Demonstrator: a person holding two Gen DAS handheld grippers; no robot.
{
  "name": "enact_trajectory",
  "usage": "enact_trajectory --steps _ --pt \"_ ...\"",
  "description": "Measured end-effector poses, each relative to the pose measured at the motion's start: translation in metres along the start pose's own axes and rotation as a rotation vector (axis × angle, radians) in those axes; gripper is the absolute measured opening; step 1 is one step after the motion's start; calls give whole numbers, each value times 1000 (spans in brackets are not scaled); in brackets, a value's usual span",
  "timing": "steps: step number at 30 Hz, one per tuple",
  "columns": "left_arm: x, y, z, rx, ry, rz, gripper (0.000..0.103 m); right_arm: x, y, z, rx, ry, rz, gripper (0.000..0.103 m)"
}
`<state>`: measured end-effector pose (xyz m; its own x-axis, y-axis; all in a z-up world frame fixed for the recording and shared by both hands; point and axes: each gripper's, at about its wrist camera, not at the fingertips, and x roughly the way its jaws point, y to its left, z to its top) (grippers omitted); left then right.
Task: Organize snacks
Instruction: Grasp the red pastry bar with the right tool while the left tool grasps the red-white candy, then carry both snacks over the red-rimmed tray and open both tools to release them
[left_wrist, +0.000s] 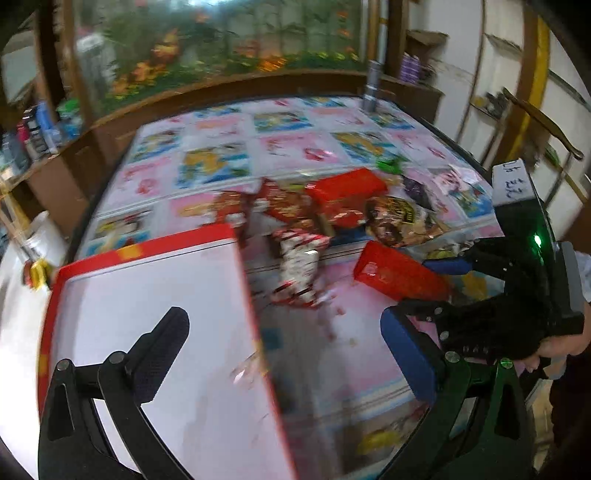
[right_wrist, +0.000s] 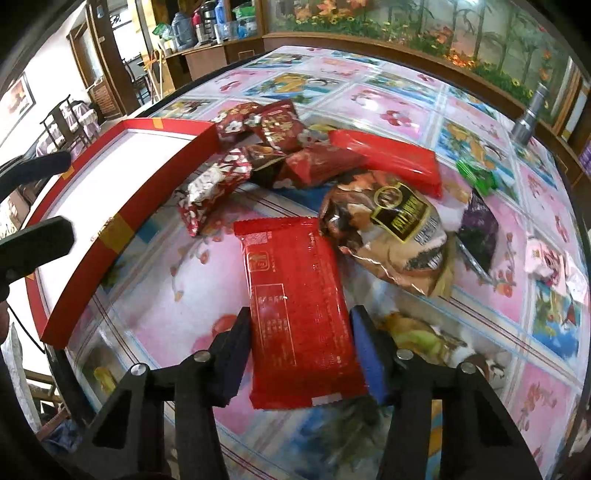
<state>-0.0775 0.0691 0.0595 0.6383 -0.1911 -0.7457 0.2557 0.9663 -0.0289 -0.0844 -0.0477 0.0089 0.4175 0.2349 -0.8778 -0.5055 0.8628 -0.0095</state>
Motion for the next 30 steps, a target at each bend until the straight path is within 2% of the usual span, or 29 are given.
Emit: enact_trajectory --steps 3,7,12,19,22,26,28,30 --pt "22 -15 13 24 98 -15 103 -6 -16 -11 40 -15 -7 53" --pt "51 -31 23 88 166 19 103 -19 -43 -31 124 -38 -12 53" --pt "75 -25 28 82 218 48 103 -33 -70 -52 204 -53 -7 54" --pt "84 -21 27 63 231 8 101 -35 -71 -55 218 -64 -18 59" --pt "89 -21 25 71 234 -3 86 -34 -68 -54 218 -68 -20 62" --pt "96 -19 23 46 269 -43 57 -33 -68 -54 224 -70 -21 62" --pt "95 -17 24 35 252 -60 47 -33 -68 -54 221 -66 -30 62" --pt "92 -16 24 18 249 -105 31 -32 -66 -52 219 -59 -41 62"
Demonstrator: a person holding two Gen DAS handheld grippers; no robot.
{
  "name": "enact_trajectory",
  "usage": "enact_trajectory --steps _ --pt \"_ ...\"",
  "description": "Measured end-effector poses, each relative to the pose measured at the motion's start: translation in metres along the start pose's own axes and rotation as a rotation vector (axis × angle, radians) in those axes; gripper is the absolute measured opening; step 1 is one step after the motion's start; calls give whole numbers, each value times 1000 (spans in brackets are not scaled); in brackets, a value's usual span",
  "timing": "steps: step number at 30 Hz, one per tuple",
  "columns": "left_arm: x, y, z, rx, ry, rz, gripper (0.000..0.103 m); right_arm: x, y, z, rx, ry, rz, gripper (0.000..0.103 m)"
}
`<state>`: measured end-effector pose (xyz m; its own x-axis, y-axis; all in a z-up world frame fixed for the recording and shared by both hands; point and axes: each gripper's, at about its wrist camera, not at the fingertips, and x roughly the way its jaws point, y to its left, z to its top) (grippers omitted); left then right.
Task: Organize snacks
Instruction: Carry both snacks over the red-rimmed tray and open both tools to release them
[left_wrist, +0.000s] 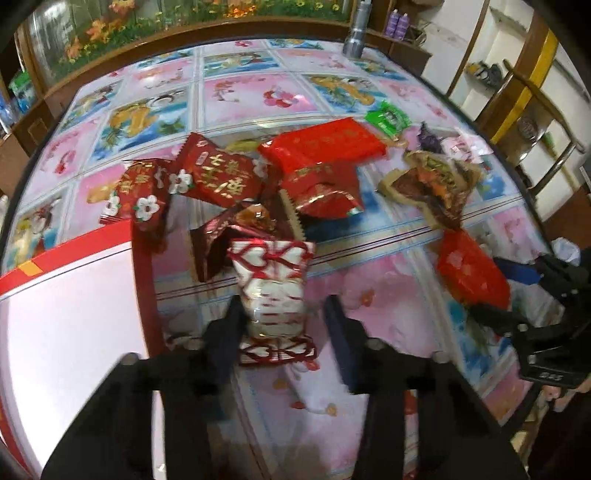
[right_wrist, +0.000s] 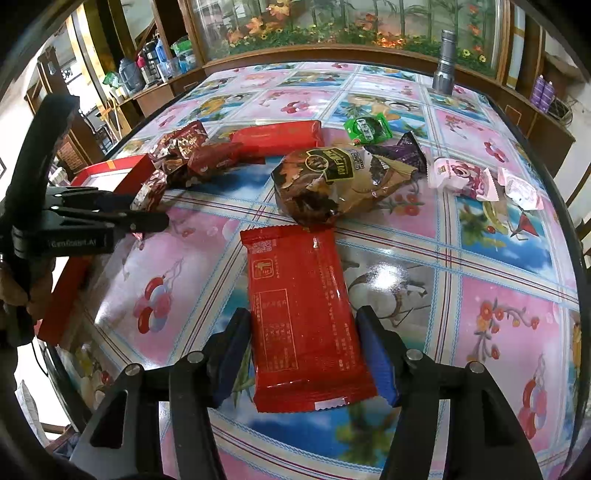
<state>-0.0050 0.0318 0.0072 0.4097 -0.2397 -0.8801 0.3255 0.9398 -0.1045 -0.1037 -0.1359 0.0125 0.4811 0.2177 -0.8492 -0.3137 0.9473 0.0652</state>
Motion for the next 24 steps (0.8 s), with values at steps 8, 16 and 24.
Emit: enact_trajectory --steps 8,16,24 --pt "-5 -14 -13 21 -11 -50 28 3 17 2 -44 19 -66 52" --pt "-23 -23 -33 -7 -34 -126 27 -3 19 -1 17 31 35 51" --pt "-84 -10 -62 -61 -166 -164 27 0 27 3 157 77 385 51"
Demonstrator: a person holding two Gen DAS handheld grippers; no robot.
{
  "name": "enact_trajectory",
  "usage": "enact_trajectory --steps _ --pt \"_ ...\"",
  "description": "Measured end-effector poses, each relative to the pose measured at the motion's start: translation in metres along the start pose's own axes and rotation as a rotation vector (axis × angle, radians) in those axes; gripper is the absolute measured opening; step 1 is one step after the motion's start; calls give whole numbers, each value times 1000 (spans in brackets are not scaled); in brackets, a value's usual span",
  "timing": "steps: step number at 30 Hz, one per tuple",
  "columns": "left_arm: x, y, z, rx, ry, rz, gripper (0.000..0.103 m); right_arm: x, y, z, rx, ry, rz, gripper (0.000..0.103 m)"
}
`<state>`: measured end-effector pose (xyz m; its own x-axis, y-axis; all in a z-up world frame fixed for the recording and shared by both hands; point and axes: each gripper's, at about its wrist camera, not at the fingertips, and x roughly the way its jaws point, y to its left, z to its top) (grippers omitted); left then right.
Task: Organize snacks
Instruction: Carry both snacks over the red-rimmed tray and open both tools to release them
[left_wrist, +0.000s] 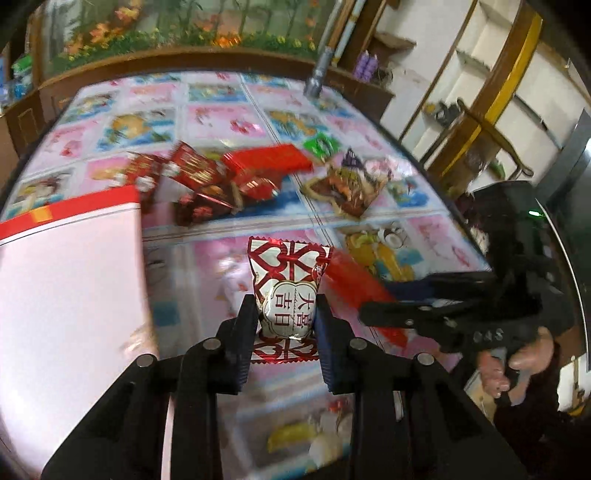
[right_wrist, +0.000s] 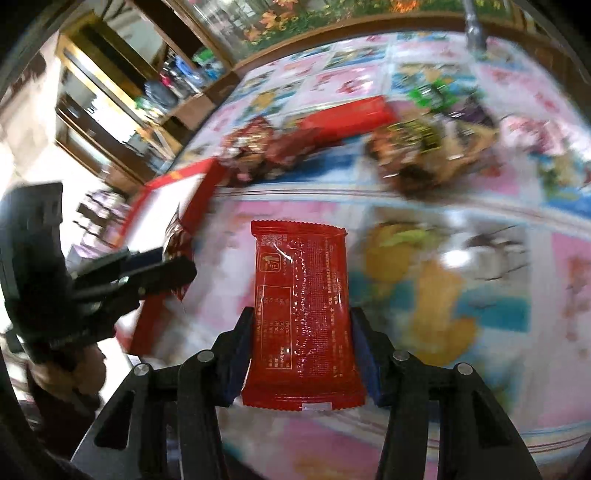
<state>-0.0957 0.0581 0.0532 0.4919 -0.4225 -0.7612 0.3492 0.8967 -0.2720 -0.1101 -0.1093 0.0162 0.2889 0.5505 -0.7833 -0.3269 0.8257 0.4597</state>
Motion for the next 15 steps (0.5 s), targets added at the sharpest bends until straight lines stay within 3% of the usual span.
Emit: enact_trajectory --steps 4,7,15 --pt "-36 23 -14 -38 -69 46 28 14 27 7 16 17 170 51" --pt "-53 50 -27 -94 -90 110 28 27 59 15 -11 25 241 51" --pt "-75 121 -61 -230 -114 303 28 68 146 30 -107 9 306 51"
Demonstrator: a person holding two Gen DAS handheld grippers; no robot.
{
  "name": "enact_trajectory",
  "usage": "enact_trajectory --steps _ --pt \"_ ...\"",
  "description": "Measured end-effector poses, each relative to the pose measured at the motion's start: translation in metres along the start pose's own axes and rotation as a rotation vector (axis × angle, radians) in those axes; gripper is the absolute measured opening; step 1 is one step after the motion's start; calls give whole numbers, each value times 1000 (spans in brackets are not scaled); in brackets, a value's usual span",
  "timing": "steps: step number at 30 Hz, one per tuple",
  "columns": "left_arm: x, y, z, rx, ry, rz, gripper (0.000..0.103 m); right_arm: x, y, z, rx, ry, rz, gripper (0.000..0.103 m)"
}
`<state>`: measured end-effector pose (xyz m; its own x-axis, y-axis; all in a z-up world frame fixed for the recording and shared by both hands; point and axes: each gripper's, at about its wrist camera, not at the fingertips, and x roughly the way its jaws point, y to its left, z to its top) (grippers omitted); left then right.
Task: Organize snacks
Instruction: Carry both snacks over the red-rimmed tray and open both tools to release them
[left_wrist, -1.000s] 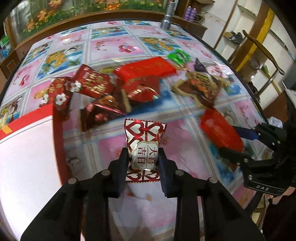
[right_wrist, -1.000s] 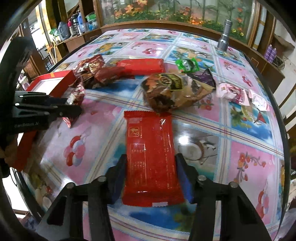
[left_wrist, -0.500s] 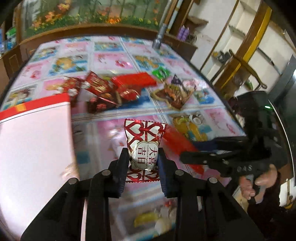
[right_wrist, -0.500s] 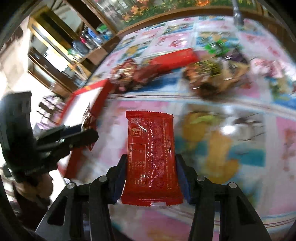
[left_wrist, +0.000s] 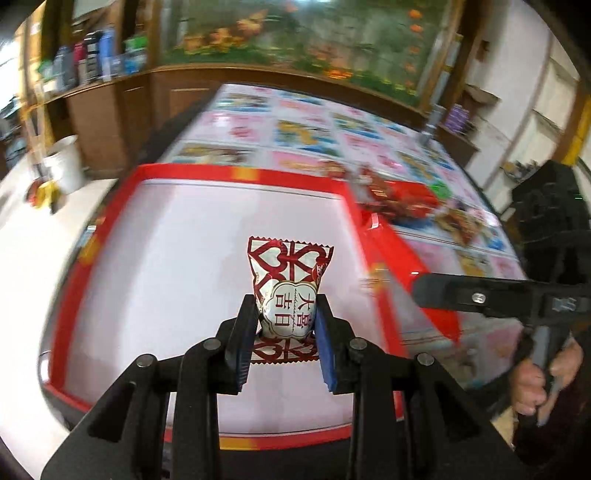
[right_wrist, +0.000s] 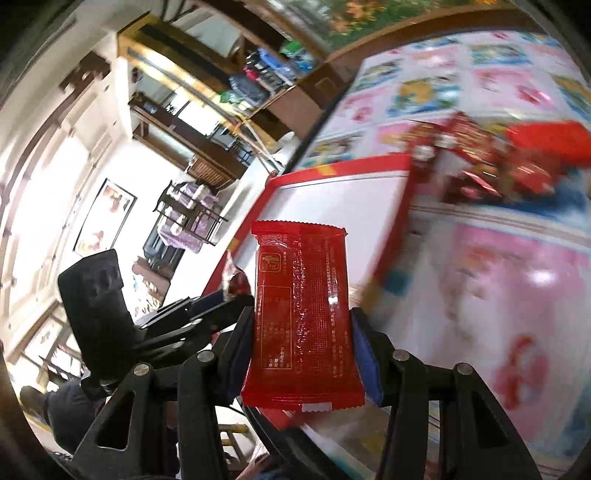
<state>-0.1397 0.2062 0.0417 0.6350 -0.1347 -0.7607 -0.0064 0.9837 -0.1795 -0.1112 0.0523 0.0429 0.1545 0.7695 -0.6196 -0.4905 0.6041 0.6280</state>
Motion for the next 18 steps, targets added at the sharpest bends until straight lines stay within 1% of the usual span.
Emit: enact_trajectory --steps 2,7,10,12,14,16,17,18 --pt "1 15 -2 -25 -3 49 28 15 16 4 -29 8 -10 51" --pt "4 33 -10 -47 -2 96 28 55 49 7 -120 29 -108 51" --pt "8 39 -16 -43 19 113 28 69 57 4 -138 46 -135 51" --pt "11 43 -20 -58 39 118 28 75 58 0 -157 58 -167 52" --pt "10 49 -21 -78 42 137 29 81 61 -4 -188 72 -184 53" --pt "8 53 -18 -88 39 164 39 79 67 -5 -218 76 -173 53" --pt "3 57 -18 -99 26 189 49 73 67 -7 -223 64 -159 53" --pt "0 59 -18 -105 12 203 54 66 65 -7 -219 43 -148 54"
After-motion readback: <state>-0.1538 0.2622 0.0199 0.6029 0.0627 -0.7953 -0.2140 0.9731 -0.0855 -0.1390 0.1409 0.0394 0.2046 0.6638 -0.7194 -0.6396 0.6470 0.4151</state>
